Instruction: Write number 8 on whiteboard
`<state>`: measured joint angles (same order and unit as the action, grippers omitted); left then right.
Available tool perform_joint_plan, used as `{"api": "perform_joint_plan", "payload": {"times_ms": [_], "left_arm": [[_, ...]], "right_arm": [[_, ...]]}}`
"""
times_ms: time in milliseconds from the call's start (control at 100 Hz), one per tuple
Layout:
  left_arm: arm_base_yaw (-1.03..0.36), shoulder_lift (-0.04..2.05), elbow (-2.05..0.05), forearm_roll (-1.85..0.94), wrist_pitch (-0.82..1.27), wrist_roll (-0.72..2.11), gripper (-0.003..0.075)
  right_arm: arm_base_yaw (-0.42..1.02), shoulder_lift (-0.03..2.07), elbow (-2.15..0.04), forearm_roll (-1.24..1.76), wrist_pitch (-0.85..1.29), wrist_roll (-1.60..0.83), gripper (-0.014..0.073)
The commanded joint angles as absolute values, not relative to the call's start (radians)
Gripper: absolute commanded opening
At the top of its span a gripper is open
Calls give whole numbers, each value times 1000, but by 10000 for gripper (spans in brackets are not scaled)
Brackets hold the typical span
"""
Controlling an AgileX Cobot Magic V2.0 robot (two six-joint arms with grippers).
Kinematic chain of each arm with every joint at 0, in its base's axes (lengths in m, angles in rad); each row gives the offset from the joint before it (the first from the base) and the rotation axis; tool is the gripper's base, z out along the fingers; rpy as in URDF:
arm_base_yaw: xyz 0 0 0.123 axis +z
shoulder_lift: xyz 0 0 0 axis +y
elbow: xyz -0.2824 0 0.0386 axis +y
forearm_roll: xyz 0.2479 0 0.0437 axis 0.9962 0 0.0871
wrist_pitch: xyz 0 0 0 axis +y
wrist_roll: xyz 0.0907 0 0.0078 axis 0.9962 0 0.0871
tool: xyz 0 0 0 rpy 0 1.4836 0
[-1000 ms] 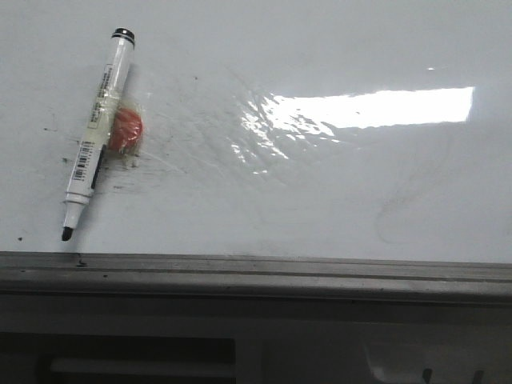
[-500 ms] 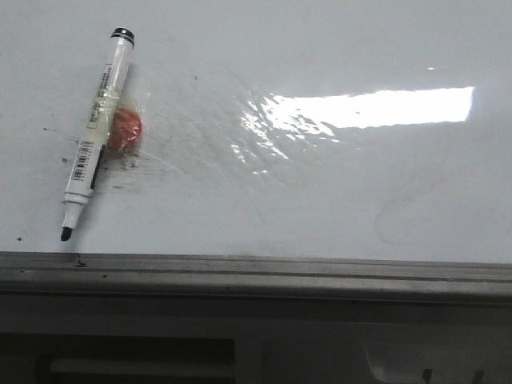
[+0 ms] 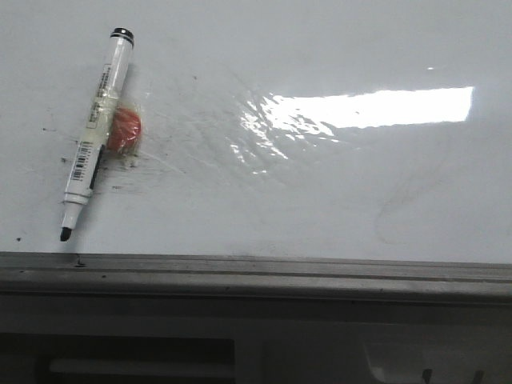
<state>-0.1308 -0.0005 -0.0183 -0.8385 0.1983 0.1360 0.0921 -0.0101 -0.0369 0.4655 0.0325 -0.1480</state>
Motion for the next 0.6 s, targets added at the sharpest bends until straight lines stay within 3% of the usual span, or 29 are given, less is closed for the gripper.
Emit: {"api": "perform_joint_plan", "payload": {"times_ms": [0,590], "left_arm": [[-131,-30,-67,-847,149,175,-20],[-131,-30,-68,-806,149,194,-20]], "right_arm": [[86,-31,-72,465,-31,-155,-63],[86,-31,-72,465,0,-155,-63]]}}
